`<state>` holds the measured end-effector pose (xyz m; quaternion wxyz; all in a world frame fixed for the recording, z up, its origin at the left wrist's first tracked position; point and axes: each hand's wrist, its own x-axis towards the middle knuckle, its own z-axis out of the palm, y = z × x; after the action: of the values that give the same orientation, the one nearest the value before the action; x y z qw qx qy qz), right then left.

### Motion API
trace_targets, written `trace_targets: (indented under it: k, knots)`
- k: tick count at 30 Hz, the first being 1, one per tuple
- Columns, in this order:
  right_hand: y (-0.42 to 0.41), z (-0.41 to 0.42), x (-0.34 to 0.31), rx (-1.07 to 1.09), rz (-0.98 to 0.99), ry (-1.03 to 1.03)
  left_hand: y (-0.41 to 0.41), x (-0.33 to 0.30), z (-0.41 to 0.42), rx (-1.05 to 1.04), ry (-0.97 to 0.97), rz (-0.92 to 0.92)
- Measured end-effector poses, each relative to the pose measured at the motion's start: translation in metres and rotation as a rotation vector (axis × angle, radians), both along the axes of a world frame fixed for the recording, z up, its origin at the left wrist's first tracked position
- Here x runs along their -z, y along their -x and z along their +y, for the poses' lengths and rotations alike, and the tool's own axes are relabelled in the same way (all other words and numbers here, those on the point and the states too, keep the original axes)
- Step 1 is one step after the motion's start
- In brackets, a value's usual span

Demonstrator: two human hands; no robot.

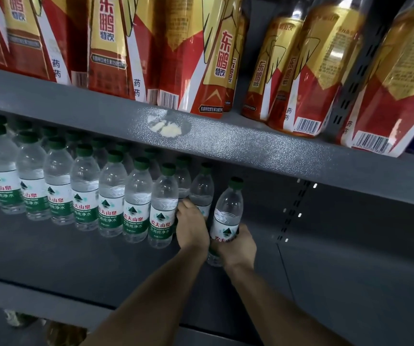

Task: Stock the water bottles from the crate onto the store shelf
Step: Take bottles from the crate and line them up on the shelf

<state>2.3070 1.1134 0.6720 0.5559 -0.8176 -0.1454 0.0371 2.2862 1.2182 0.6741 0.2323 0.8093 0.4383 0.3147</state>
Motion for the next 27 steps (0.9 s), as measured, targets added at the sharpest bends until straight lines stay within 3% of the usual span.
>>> trace_targets:
  k: [10, 20, 24, 27]
  knots:
    - [0.002, -0.004, 0.005, -0.014, 0.024, -0.046, -0.004, -0.003, 0.003, -0.014, 0.030, 0.068]
    - [0.025, 0.012, -0.003, 0.000, -0.020, 0.019, 0.064, -0.002, -0.004, 0.241, 0.163, 0.166]
    - [0.039, 0.030, 0.002, 0.011, -0.031, 0.011, 0.102, 0.002, 0.015, 0.270, 0.073, 0.394]
    - [0.044, 0.046, 0.005, 0.004, -0.014, -0.004, 0.129, 0.010, 0.032, 0.258, 0.110, 0.485]
